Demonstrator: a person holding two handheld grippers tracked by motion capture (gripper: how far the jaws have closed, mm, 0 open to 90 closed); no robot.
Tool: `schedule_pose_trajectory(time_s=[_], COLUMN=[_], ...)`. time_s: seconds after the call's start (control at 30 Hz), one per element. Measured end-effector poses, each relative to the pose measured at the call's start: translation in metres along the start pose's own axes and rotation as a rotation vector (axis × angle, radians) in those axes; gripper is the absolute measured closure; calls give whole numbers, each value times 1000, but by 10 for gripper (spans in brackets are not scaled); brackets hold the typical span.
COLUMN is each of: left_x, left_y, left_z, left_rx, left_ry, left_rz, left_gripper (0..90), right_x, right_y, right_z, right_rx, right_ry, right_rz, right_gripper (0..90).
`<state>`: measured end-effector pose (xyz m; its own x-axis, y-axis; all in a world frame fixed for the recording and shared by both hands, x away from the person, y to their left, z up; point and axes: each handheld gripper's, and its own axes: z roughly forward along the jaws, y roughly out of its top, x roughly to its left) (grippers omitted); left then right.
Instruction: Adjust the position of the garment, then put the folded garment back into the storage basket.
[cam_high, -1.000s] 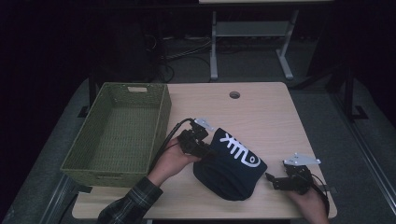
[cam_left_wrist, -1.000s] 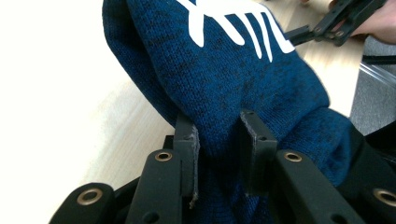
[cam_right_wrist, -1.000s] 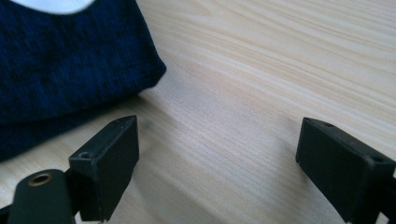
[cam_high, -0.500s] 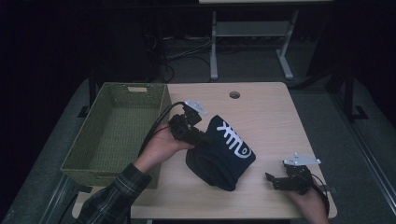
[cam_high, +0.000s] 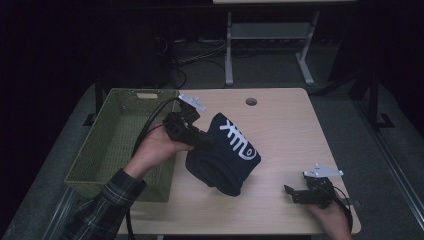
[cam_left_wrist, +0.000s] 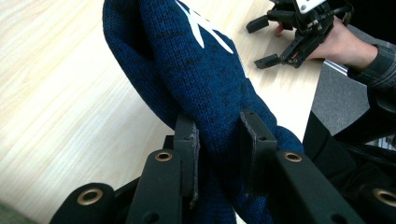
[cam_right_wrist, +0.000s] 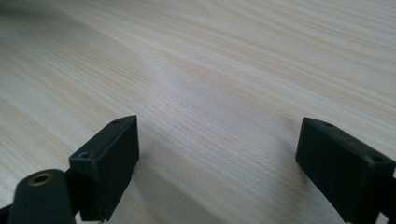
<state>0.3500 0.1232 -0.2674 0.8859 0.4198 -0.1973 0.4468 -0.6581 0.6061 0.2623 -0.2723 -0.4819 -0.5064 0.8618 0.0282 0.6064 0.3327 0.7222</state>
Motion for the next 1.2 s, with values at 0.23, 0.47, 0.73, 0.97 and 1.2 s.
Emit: schedule_pose_trajectory(time_s=[0.23,0.47,0.73,0.97,1.2], left_x=[8,13,19,23,28], left_y=[-4,-8,-14,-21,-34], left_z=[-24,-49,-79,-106,-134], left_rx=[-25,-49,-73,-100,-127], left_ry=[13,29,72,107,150], left_rz=[-22,-39,-62,-81,-112], left_gripper=[715,715,715,715,715], right_x=[0,0,0,0,0], right_y=[0,0,0,0,0], right_z=[0,0,0,0,0], right_rx=[0,0,-1,0,-1], right_ry=[0,0,0,-1,-2], right_rz=[0,0,0,1,3], right_gripper=[130,131,132,133,133])
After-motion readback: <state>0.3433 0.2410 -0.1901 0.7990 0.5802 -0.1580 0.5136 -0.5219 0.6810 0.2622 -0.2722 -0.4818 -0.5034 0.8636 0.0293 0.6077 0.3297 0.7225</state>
